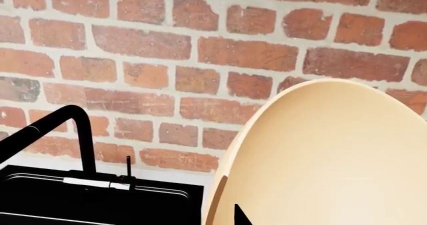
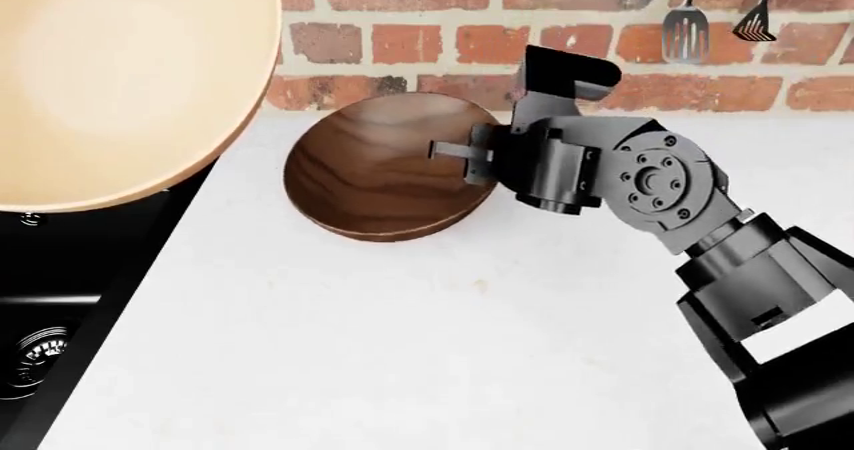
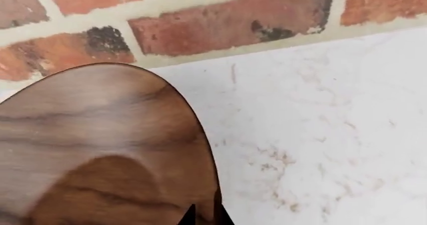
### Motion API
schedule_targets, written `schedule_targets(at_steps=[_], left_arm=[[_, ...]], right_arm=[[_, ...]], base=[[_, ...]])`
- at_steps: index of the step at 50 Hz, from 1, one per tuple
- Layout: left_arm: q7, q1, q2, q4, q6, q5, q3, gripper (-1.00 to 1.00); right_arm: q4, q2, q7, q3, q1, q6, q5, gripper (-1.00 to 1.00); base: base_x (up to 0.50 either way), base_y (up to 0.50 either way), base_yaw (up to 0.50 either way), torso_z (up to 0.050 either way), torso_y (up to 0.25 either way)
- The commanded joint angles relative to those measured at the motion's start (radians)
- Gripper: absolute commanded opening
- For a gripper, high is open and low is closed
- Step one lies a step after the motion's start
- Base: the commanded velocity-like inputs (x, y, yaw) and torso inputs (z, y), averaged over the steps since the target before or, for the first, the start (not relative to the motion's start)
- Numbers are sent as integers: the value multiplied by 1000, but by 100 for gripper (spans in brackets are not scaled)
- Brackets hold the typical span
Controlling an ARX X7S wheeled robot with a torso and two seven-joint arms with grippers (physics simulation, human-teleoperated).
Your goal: Stack the bowls in the sink.
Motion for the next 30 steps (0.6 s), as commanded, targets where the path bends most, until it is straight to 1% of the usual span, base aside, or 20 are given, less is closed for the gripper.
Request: schedule_targets(at_steps=[1,2,10,22,30], left_arm=[[-2,-8,2,-2,4,9,-8,-100],[-3,-9,3,-2,4,8,-9,-100],[-17,-20,10,-5,-4,-3,-13,-100],[-31,-38,11,-17,-23,-16,-22,-100],[-25,-34,9,-19,-24,-11,-27,-100]], right_arm=[[-176,86,74,69,-12,-65,36,-100],[-211,100,85,81,-17,-87,26,-100],[-364,199,153,119,-5,-82,46,-100],[-576,336,201,200,-17,-100,100,-100],[-683,424,254,209,15,-59,93,-100]], base=[[0,0,0,0,0],[0,0,0,0,0],[0,0,0,0,0],[0,0,0,0,1],[0,0,0,0,0]])
